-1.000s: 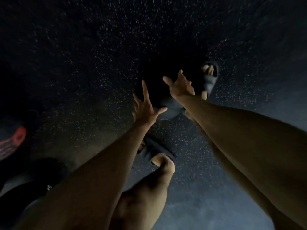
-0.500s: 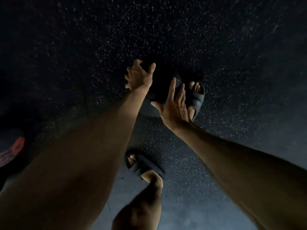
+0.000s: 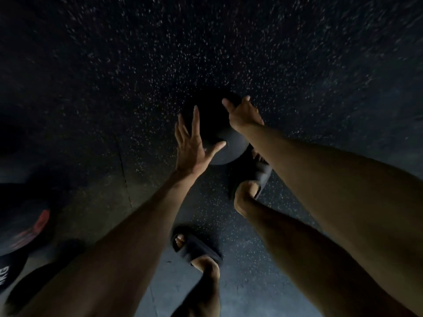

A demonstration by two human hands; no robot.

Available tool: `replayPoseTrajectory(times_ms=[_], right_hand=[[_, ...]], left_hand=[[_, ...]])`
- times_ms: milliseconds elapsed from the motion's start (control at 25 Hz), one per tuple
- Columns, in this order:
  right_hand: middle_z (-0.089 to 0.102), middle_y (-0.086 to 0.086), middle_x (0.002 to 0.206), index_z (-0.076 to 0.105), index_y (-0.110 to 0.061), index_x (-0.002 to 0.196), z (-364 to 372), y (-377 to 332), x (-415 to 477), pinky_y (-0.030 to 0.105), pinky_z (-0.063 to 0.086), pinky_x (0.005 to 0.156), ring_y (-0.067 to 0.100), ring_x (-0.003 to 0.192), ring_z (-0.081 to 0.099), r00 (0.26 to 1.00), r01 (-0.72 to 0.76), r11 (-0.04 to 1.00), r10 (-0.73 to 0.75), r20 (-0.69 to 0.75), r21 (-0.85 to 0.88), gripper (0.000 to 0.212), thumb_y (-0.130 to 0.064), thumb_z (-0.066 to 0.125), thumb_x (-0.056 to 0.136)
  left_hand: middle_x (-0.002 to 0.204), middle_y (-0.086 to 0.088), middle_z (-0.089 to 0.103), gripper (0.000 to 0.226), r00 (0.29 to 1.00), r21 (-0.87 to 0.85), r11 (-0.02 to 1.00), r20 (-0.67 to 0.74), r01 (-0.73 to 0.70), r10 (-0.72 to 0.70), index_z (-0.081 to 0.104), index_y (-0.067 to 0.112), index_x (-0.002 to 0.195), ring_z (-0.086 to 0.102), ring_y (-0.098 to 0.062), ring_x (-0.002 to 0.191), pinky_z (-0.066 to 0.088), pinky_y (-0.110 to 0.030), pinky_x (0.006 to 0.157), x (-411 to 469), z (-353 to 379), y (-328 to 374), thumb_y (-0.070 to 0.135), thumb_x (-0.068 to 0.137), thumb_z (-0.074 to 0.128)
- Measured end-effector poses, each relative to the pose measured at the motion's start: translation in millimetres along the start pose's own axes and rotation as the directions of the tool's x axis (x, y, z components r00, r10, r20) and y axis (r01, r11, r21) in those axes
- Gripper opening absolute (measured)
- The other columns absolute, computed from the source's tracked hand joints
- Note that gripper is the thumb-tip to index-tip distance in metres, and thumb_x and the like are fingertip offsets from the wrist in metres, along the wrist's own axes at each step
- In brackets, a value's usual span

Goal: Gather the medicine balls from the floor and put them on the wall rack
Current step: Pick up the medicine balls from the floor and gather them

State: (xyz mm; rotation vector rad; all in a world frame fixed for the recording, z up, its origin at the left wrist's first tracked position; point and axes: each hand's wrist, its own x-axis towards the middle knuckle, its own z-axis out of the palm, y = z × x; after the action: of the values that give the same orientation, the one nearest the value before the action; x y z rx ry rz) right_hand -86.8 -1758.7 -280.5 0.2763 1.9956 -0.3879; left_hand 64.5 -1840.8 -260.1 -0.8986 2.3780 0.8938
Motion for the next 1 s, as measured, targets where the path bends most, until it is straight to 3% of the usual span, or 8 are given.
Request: replayPoseTrajectory(times_ms=[80,200,280,400,600,680,800,1000], right_hand=[[0.044,0.021,0.149,0.035,-0.005,0.149,-27,-14,22,0.044,0.041,0.108,0.039,0.134,0.045,1.0,0.005,0.999,-0.005,-0.014,0.042,0.08,-0.066,0.036,0.097],[0.049,0.02,0.141,0.044,-0.01,0.141,-49,-9,18,0.043,0.042,0.1,0.038,0.129,0.049,0.981,0.184,0.983,-0.184,-0.069,-0.004,0.06,-0.054,0.038,0.101],[0.038,0.019,0.149,0.029,-0.016,0.151,-42,15,-10,0.047,0.04,0.104,0.036,0.136,0.04,0.933,0.334,0.941,-0.339,-0.123,-0.059,0.062,-0.05,0.042,0.101],[0.003,0.025,0.163,-0.009,-0.019,0.158,-16,34,-47,0.046,0.03,0.117,0.039,0.15,0.015,0.891,0.432,0.881,-0.45,-0.064,-0.193,0.101,-0.054,0.059,0.093],[-0.013,0.031,0.161,-0.022,-0.013,0.155,-10,-22,-25,0.047,0.019,0.123,0.044,0.152,-0.001,0.973,0.201,0.971,-0.213,-0.086,-0.132,0.128,-0.056,0.073,0.08],[-0.013,0.031,0.161,-0.023,-0.015,0.155,-17,-37,-17,0.048,0.022,0.121,0.045,0.151,0.001,0.987,0.141,0.981,-0.15,-0.054,-0.136,0.125,-0.052,0.072,0.083],[-0.007,0.029,0.162,-0.023,-0.019,0.155,-47,-62,1,0.051,0.027,0.117,0.045,0.151,0.009,0.998,0.061,0.987,-0.065,-0.023,-0.146,0.122,-0.048,0.072,0.085],[0.04,0.021,0.151,0.008,-0.024,0.157,-111,-100,62,0.054,0.043,0.107,0.042,0.135,0.042,1.0,-0.028,1.0,0.028,0.013,-0.011,0.118,-0.053,0.083,0.071]], left_hand=[[0.158,-0.028,0.012,0.111,0.996,0.068,0.995,0.044,0.078,-0.081,0.006,0.03,0.159,0.023,-0.048,0.14,0.034,-0.06,0.109,37,-15,28,0.082,0.072,0.052],[0.155,-0.02,0.019,0.103,0.965,0.07,0.972,0.118,0.226,-0.233,0.012,0.038,0.156,0.024,-0.044,0.139,0.037,-0.061,0.104,83,-42,58,0.072,0.075,0.065],[0.151,-0.015,0.029,0.094,0.956,0.024,0.962,0.108,0.272,-0.273,0.025,0.04,0.153,0.03,-0.04,0.137,0.038,-0.062,0.102,111,-54,74,0.072,0.074,0.067],[0.15,-0.007,0.038,0.082,0.937,-0.024,0.937,0.034,0.348,-0.347,0.04,0.038,0.146,0.035,-0.035,0.137,0.033,-0.063,0.102,147,-62,94,0.071,0.075,0.066],[0.15,-0.005,0.04,0.074,0.923,-0.038,0.922,0.034,0.385,-0.384,0.045,0.031,0.142,0.036,-0.034,0.137,0.027,-0.065,0.105,185,-66,101,0.074,0.082,0.055],[0.147,-0.007,0.044,0.072,0.941,-0.021,0.941,0.01,0.338,-0.338,0.045,0.028,0.143,0.041,-0.033,0.135,0.032,-0.062,0.107,189,-66,90,0.073,0.087,0.047],[0.142,-0.012,0.049,0.077,0.998,-0.095,0.994,-0.02,0.052,-0.055,0.046,0.017,0.143,0.047,-0.03,0.129,0.04,-0.052,0.107,180,-74,82,0.071,0.087,0.04],[0.162,-0.021,0.01,0.099,0.984,0.04,0.987,0.098,-0.156,0.152,0.008,0.027,0.158,0.016,-0.039,0.148,0.023,-0.053,0.119,152,-85,65,0.073,0.082,0.052]])
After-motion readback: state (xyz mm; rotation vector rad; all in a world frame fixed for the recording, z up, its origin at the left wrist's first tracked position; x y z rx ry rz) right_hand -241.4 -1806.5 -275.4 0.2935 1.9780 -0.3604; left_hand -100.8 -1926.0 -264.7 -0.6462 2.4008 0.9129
